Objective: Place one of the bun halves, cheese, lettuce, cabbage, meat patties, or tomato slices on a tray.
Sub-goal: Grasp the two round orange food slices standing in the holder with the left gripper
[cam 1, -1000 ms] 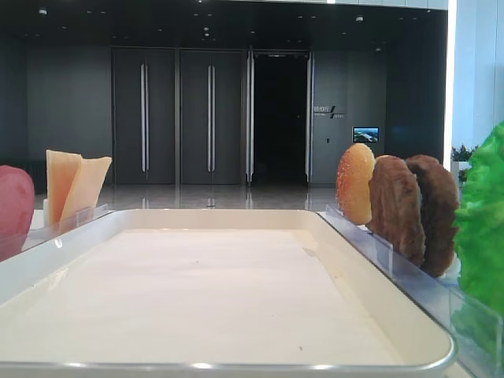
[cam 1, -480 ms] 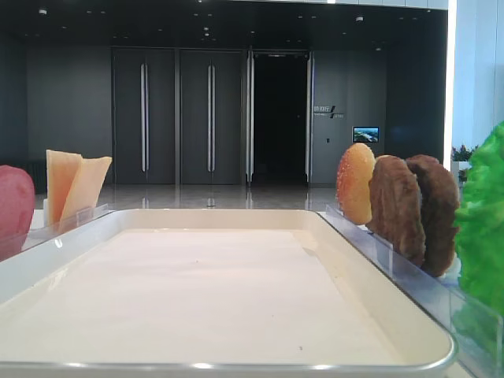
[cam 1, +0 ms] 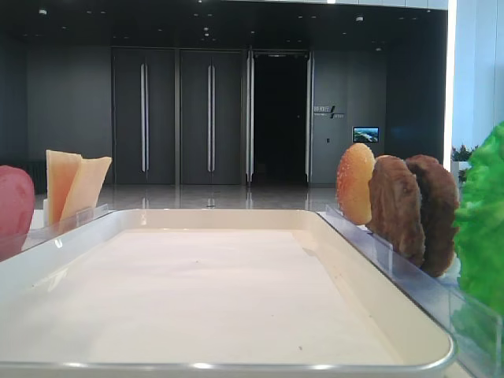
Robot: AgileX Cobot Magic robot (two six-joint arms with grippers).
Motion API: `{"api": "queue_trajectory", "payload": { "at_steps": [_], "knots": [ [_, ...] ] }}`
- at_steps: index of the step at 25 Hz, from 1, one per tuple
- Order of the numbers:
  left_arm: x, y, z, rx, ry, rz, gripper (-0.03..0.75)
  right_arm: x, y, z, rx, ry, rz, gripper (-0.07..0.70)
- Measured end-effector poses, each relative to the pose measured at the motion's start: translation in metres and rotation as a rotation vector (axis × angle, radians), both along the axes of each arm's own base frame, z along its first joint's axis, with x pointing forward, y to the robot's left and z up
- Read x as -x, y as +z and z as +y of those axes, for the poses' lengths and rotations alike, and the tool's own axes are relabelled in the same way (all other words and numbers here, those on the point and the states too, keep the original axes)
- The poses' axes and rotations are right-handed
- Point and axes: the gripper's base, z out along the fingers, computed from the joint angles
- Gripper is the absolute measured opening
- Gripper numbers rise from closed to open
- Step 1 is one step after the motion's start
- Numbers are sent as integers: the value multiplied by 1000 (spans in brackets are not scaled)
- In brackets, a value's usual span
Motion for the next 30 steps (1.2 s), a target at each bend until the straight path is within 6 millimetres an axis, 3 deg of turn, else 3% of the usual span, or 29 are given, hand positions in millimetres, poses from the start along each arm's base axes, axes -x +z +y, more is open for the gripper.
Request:
{"api": "queue_trajectory", "payload": {
  "at_steps": [8, 11, 16, 30],
  "knots": [
    [8, -3, -16, 1, -8, 23, 404, 0, 0, 0, 0, 0, 0, 283],
    [5, -9, -18, -30, -8, 48, 445, 0, 0, 0, 0, 0, 0, 283],
    [-5, -27, -25, -80, -8, 119, 507, 0, 0, 0, 0, 0, 0, 283],
    [-30, -76, -41, -170, -16, 248, 513, 0, 0, 0, 0, 0, 1, 283]
  ]
}}
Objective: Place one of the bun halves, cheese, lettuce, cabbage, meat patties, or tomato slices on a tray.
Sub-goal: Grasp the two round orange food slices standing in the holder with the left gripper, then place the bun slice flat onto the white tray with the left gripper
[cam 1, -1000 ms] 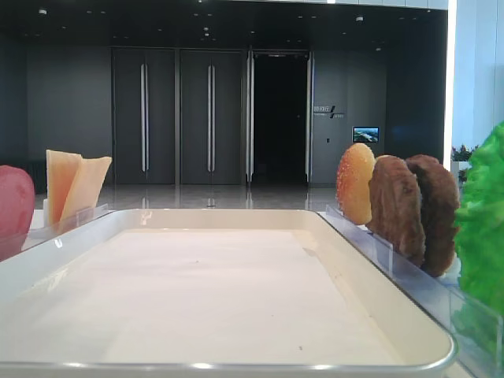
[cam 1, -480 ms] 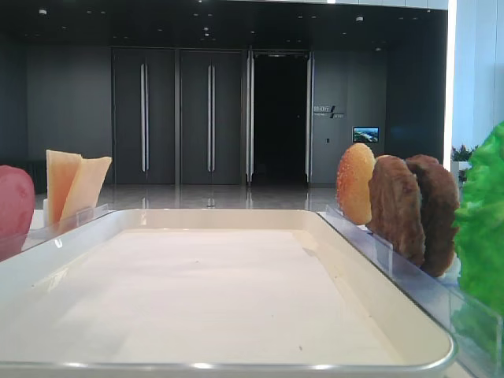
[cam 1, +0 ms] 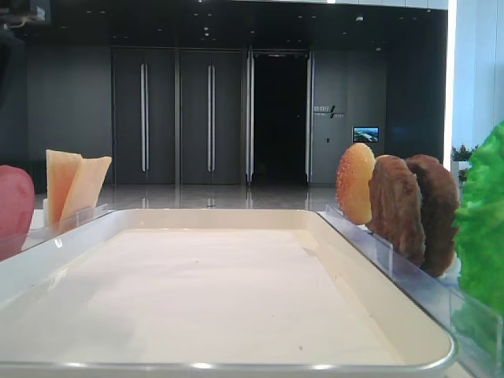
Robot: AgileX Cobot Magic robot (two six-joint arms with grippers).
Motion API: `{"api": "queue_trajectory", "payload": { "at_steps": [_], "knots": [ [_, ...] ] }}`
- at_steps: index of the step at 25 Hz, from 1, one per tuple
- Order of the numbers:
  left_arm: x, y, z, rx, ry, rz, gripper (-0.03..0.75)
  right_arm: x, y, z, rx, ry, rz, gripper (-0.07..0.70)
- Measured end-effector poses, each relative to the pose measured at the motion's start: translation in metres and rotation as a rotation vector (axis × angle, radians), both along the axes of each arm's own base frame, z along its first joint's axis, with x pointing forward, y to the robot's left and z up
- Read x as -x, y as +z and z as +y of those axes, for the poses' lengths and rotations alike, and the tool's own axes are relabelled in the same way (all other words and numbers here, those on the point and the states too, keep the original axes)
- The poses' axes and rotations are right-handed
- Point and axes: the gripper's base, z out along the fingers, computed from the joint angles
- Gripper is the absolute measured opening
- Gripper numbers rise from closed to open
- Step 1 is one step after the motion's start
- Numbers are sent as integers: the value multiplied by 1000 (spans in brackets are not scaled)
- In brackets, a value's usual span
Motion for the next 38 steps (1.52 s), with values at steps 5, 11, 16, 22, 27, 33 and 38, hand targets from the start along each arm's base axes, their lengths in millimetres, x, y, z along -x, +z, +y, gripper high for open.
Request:
{"api": "queue_trajectory", "payload": {
  "at_steps": [5, 11, 16, 22, 27, 33, 38],
  "knots": [
    [-5, -17, -3, -42, -10, 48, 513, 0, 0, 0, 0, 0, 0, 283],
    [-7, -19, -2, -58, -24, 45, 513, 0, 0, 0, 0, 0, 0, 283],
    [-7, -19, -2, -59, -26, 44, 432, 0, 0, 0, 0, 0, 0, 283],
    [-6, -18, 0, -78, -33, 49, 204, 0, 0, 0, 0, 0, 0, 283],
    [-6, -17, 1, -93, -43, 56, 155, 0, 0, 0, 0, 0, 0, 283],
    [-7, -4, 0, -96, -60, 65, 140, 0, 0, 0, 0, 0, 0, 283],
    [-12, 33, -5, -50, -59, 11, 138, 0, 0, 0, 0, 0, 0, 283]
  ]
}}
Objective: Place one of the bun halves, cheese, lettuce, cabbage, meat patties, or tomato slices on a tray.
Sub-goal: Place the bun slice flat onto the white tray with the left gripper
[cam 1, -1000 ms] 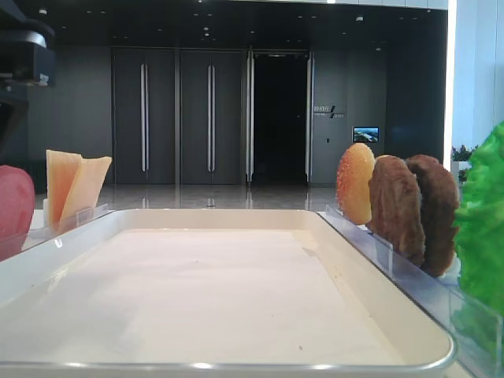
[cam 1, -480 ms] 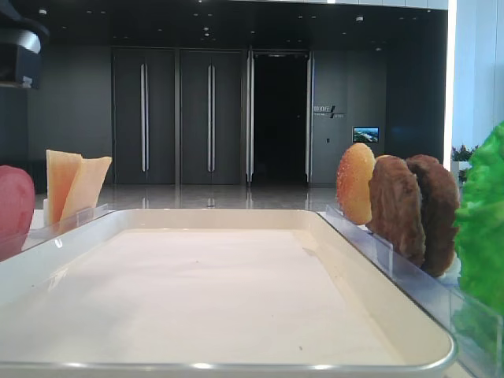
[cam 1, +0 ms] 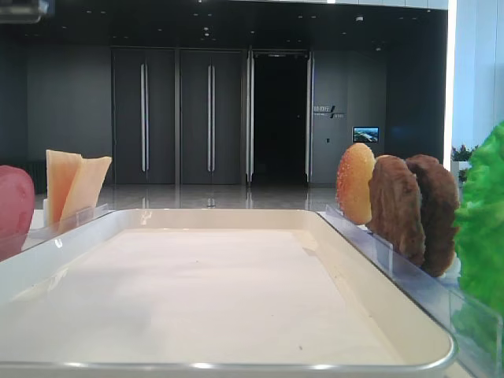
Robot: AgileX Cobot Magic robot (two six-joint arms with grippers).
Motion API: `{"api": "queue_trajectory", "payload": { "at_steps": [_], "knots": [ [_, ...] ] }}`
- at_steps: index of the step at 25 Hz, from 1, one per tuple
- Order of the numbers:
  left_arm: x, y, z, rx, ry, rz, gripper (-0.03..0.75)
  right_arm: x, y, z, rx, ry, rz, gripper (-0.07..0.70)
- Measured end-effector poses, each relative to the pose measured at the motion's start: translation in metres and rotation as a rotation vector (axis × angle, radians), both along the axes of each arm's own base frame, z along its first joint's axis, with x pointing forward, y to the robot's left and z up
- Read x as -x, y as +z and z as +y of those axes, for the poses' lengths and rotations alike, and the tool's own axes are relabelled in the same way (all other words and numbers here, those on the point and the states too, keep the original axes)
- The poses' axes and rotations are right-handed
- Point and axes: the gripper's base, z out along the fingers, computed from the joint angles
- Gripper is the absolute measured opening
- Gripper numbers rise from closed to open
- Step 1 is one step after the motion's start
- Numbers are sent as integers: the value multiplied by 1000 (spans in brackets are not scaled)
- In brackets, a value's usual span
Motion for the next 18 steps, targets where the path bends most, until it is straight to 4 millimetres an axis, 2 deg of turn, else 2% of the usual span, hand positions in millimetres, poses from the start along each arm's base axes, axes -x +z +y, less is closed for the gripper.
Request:
{"api": "queue_trajectory", "payload": {
  "at_steps": [5, 9, 13, 18],
  "knots": [
    [3, 40, 2, 60, -27, -90, 134, 0, 0, 0, 0, 0, 0, 283],
    [13, 60, 9, 95, -33, -156, 130, 0, 0, 0, 0, 0, 0, 283],
    [20, 71, 17, 93, -40, -200, 130, 0, 0, 0, 0, 0, 0, 283],
    [21, 72, 18, 89, -42, -205, 130, 0, 0, 0, 0, 0, 0, 283]
  ]
}}
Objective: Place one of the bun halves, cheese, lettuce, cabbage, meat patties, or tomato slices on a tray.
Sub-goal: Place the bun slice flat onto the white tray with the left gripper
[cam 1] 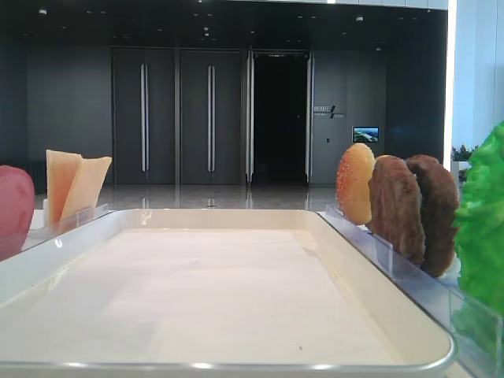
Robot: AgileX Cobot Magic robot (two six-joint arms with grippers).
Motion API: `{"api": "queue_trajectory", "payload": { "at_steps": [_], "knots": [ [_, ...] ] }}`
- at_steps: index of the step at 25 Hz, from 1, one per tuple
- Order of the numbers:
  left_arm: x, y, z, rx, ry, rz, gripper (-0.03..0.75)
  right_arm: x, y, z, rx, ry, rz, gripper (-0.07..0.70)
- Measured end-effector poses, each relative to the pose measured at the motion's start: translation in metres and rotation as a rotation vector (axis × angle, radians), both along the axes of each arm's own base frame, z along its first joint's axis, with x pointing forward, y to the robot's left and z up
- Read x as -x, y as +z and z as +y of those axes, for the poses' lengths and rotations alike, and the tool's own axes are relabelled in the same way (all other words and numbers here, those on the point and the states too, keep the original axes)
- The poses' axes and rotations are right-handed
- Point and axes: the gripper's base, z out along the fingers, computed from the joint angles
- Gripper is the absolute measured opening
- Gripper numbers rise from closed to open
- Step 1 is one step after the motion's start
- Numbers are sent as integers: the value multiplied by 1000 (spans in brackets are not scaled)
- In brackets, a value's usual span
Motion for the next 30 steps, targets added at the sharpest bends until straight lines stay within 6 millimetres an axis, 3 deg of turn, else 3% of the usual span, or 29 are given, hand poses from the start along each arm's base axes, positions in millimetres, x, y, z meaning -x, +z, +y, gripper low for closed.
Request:
{"api": "queue_trajectory", "payload": {
  "at_steps": [5, 13, 24, 30],
  "knots": [
    [-2, 1, -3, 31, -6, -25, 130, 0, 0, 0, 0, 0, 0, 283],
    [-8, -5, -24, 263, -92, -127, 130, 0, 0, 0, 0, 0, 0, 283],
    [11, -68, -32, 566, -32, -96, 129, 0, 0, 0, 0, 0, 0, 283],
    [10, -91, -14, 795, 47, -114, 129, 0, 0, 0, 0, 0, 0, 283]
  ]
}}
